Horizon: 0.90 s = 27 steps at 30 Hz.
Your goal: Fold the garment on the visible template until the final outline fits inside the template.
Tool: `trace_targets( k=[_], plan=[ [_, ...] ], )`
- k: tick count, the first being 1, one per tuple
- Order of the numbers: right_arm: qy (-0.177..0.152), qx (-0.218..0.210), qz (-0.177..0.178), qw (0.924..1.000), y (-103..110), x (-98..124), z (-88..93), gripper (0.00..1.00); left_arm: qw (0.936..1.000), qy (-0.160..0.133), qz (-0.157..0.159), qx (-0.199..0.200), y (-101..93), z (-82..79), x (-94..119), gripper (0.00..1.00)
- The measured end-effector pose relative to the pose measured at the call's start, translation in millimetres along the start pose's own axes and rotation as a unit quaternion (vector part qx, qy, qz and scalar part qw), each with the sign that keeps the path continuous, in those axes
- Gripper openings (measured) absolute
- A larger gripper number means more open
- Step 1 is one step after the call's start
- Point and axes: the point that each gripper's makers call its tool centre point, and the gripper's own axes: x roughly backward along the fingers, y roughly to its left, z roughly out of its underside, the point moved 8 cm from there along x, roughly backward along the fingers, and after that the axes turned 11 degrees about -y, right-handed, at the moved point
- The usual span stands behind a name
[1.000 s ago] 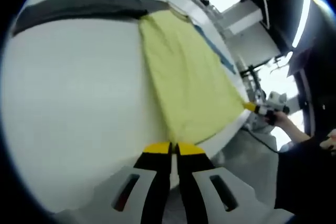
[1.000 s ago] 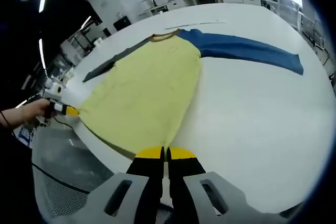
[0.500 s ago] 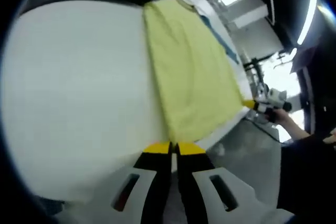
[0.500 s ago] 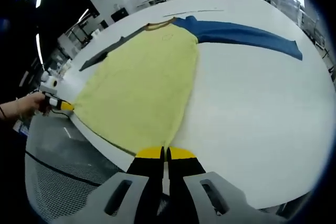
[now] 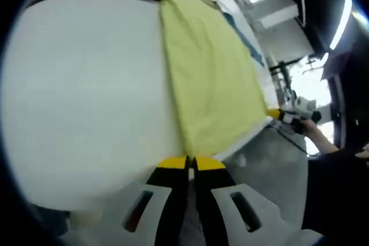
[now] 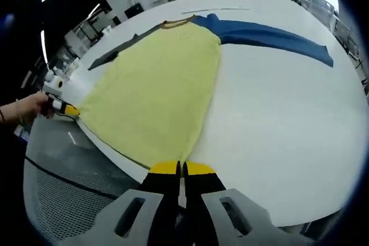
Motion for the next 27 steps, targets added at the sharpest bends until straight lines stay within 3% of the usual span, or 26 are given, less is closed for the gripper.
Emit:
trace_targets(
  k=[17, 24, 27],
  plan=[
    [0.021, 0.048, 0.003, 0.9986, 3.0, -3.5, 5.3, 0.03, 0.9995, 0.015, -0.016, -0.023, 0.8, 2.0, -0.1, 0.0],
    [0.011, 0.079, 0.003, 0.9968, 5.4, -2.1, 6.6, 0.03, 0.9992, 0.016, -0.025, -0.026, 0.3, 3.9, 2.2, 0.01],
    [0.0, 0.094, 0.002, 0.9955, 5.3, -0.5, 8.4, 0.05, 0.9992, 0.009, -0.02, -0.032, -1.6, 5.2, 5.1, 0.05]
  ],
)
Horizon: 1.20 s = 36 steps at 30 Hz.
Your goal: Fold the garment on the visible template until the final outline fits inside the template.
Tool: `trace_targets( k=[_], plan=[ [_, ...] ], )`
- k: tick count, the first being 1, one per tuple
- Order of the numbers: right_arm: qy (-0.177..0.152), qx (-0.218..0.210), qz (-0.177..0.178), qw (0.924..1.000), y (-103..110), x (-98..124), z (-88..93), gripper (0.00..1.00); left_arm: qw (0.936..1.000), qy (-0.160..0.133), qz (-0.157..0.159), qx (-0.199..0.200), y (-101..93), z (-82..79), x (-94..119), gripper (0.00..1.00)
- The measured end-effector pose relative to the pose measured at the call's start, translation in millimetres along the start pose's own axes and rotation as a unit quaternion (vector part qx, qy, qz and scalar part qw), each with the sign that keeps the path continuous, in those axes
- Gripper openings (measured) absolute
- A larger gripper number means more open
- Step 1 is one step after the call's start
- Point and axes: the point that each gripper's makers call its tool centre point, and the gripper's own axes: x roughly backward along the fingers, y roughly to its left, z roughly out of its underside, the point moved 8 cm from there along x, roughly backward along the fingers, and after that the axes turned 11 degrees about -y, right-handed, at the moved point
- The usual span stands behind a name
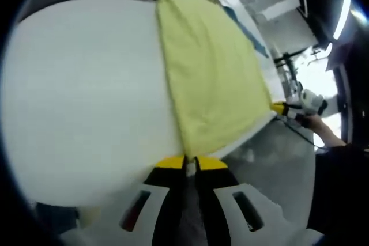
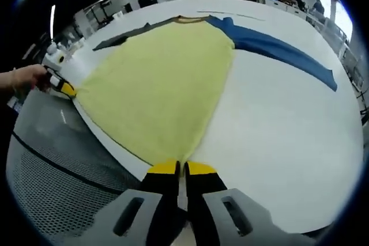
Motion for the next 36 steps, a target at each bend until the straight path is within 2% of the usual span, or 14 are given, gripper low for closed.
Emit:
trace_targets(
  k=[8, 11, 15, 21, 23, 26, 30, 34, 36],
  plan=[
    [-0.017, -0.004, 0.009, 0.9998, -4.6, 12.6, 3.8, 0.07, 0.9998, -0.016, -0.008, -0.011, 0.6, 0.3, 7.7, 0.15],
    [-0.03, -0.009, 0.016, 0.9994, -7.5, 17.5, 1.3, 0.08, 0.9992, -0.027, -0.013, -0.026, -1.2, -3.7, 12.5, 0.21],
    [-0.043, -0.007, 0.031, 0.9986, -13.4, 24.7, -4.8, 0.12, 0.9971, -0.044, -0.027, -0.056, -3.2, -11.9, 17.5, 0.35],
    [-0.09, 0.023, 0.049, 0.9945, -20.4, 36.8, -28.0, 0.18, 0.9851, -0.124, -0.048, -0.109, -20.1, -44.8, 34.4, 0.48],
    [-0.104, 0.026, 0.057, 0.9926, -22.6, 39.1, -34.9, 0.21, 0.9824, -0.136, -0.052, -0.118, -24.6, -52.8, 40.2, 0.53],
    [-0.13, 0.037, 0.072, 0.9881, -25.9, 42.8, -48.9, 0.28, 0.9763, -0.151, -0.043, -0.148, -35.4, -64.8, 47.3, 0.66],
    [-0.135, 0.051, 0.081, 0.9862, -26.3, 46.5, -61.6, 0.41, 0.9673, -0.18, -0.034, -0.175, -50.0, -80.8, 55.5, 0.78],
    [-0.147, 0.051, 0.084, 0.9843, -28.3, 51.5, -76.6, 0.48, 0.9606, -0.207, -0.035, -0.182, -55.1, -92.1, 60.2, 0.89],
    [-0.152, 0.05, 0.088, 0.9832, -29.9, 54.1, -85.0, 0.57, 0.9584, -0.213, -0.041, -0.186, -55.4, -94.8, 63.2, 0.92]
  ],
)
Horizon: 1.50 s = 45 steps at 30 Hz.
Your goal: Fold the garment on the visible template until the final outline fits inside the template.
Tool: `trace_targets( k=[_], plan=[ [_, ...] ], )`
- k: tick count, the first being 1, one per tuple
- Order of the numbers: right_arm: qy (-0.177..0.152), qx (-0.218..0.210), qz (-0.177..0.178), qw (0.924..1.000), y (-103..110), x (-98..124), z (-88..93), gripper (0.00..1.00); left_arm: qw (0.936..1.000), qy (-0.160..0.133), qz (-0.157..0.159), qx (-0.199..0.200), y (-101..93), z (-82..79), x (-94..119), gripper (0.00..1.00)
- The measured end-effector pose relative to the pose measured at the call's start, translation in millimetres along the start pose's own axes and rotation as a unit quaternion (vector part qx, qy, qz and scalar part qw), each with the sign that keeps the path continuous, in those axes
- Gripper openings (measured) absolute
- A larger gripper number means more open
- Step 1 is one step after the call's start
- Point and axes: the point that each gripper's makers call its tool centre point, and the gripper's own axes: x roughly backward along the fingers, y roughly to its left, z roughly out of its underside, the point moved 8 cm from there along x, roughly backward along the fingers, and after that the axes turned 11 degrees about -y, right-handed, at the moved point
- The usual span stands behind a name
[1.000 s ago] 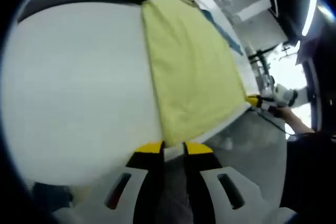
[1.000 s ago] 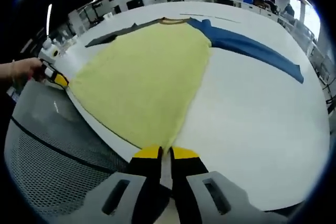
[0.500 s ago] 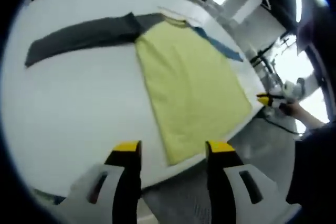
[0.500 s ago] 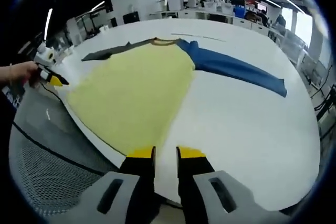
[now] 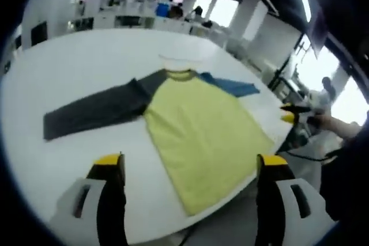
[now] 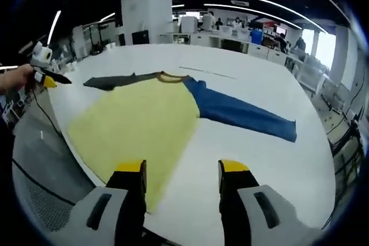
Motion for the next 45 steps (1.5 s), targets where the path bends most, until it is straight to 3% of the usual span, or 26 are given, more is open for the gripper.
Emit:
trace_targets(
  k=[6, 12, 21, 28, 34, 40, 45],
  plan=[
    [-0.041, -0.035, 0.034, 0.998, -13.6, 1.3, -38.6, 0.98, 0.9994, -0.025, -0.024, -0.001, 2.6, -16.3, 12.3, 0.99],
    [-0.07, -0.062, 0.033, 0.9951, -19.8, 8.3, -56.4, 0.99, 0.999, -0.029, -0.029, -0.02, -5.6, -21.5, 21.6, 0.99],
    [-0.084, -0.049, 0.035, 0.9947, -21.8, 23.0, -65.1, 0.99, 0.9963, -0.085, -0.016, -0.006, -17.6, -36.6, 34.0, 0.99],
    [-0.107, -0.057, 0.04, 0.9918, -18.8, 35.7, -68.3, 1.0, 0.9949, -0.1, -0.012, 0.003, -23.8, -51.3, 46.9, 1.0],
    [-0.093, -0.053, 0.03, 0.9938, -15.1, 41.9, -62.7, 1.0, 0.9929, -0.118, -0.012, -0.003, -23.1, -60.3, 51.9, 1.0],
    [-0.109, -0.057, 0.029, 0.9919, -11.9, 46.3, -63.2, 0.99, 0.995, -0.095, -0.024, -0.017, -23.1, -60.4, 49.5, 1.0],
    [-0.085, -0.048, 0.027, 0.9948, -12.9, 46.0, -54.8, 0.99, 0.9937, -0.112, -0.007, -0.004, -29.0, -56.5, 44.1, 1.0]
  ],
)
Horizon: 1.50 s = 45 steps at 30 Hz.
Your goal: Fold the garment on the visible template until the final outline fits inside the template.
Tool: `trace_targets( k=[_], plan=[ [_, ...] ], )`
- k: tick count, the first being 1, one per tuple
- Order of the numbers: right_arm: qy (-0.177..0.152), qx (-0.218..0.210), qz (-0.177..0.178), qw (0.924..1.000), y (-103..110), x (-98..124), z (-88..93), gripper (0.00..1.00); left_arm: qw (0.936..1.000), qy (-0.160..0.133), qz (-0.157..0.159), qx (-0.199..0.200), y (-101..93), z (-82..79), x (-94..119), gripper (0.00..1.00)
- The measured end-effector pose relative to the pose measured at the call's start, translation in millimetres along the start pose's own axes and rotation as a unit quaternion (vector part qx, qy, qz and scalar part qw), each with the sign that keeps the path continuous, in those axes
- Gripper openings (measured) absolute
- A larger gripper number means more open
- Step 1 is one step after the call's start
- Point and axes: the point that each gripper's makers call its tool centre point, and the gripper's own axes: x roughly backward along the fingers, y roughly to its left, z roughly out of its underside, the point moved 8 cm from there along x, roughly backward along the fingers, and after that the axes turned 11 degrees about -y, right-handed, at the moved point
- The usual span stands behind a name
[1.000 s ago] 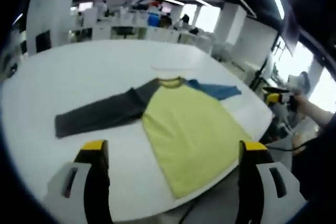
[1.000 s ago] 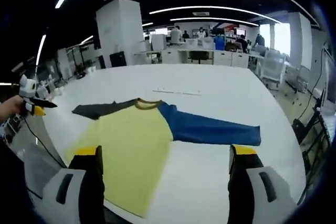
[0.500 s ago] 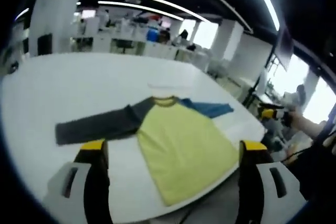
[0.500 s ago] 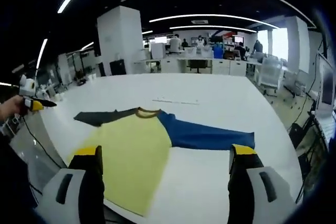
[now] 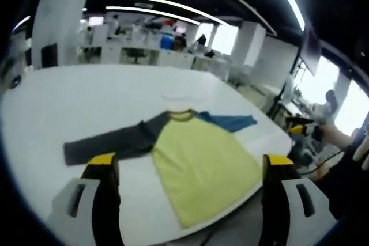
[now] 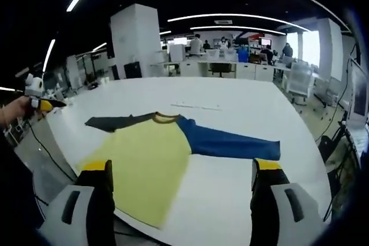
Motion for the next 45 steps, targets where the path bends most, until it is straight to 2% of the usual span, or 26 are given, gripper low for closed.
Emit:
trace_targets(
  k=[4, 9, 16, 24, 27, 32, 38, 41, 45],
  plan=[
    [-0.006, -0.011, 0.009, 0.9999, -3.4, -2.5, -0.7, 0.99, 0.9998, 0.017, -0.006, 0.007, 4.9, 5.4, -4.6, 1.0],
    [-0.001, -0.004, 0.002, 1.0, -2.0, -7.5, 4.9, 0.98, 1.0, 0.002, -0.009, 0.004, 16.8, -0.1, 0.8, 1.0],
    [0.014, -0.005, -0.006, 0.9999, 2.6, -9.4, 15.3, 0.97, 0.9997, 0.008, -0.023, 0.004, 25.3, 6.6, 9.1, 1.0],
    [0.019, -0.002, -0.013, 0.9997, 6.5, -14.9, 16.2, 0.96, 0.9993, 0.014, -0.033, 0.011, 29.2, 15.4, 16.8, 1.0],
    [0.017, -0.002, -0.017, 0.9997, 8.8, -15.4, 16.4, 0.95, 0.9993, 0.012, -0.034, 0.012, 28.6, 16.4, 16.8, 1.0],
    [0.019, -0.006, -0.018, 0.9996, 12.2, -13.7, 19.5, 0.94, 0.9993, 0.016, -0.031, 0.015, 17.2, 16.5, 13.3, 1.0],
    [0.019, -0.013, -0.012, 0.9997, 6.9, -12.3, 25.8, 0.94, 0.9997, 0.013, -0.022, 0.006, 8.1, 8.9, 9.7, 1.0],
    [0.033, -0.021, -0.009, 0.9992, 4.3, -11.7, 34.3, 0.94, 0.9992, 0.032, -0.023, 0.008, 8.3, 16.5, 5.0, 1.0],
    [0.037, -0.023, -0.008, 0.999, 3.6, -12.2, 35.5, 0.94, 0.9991, 0.036, -0.02, 0.007, 5.4, 20.4, -0.3, 1.0]
  ],
)
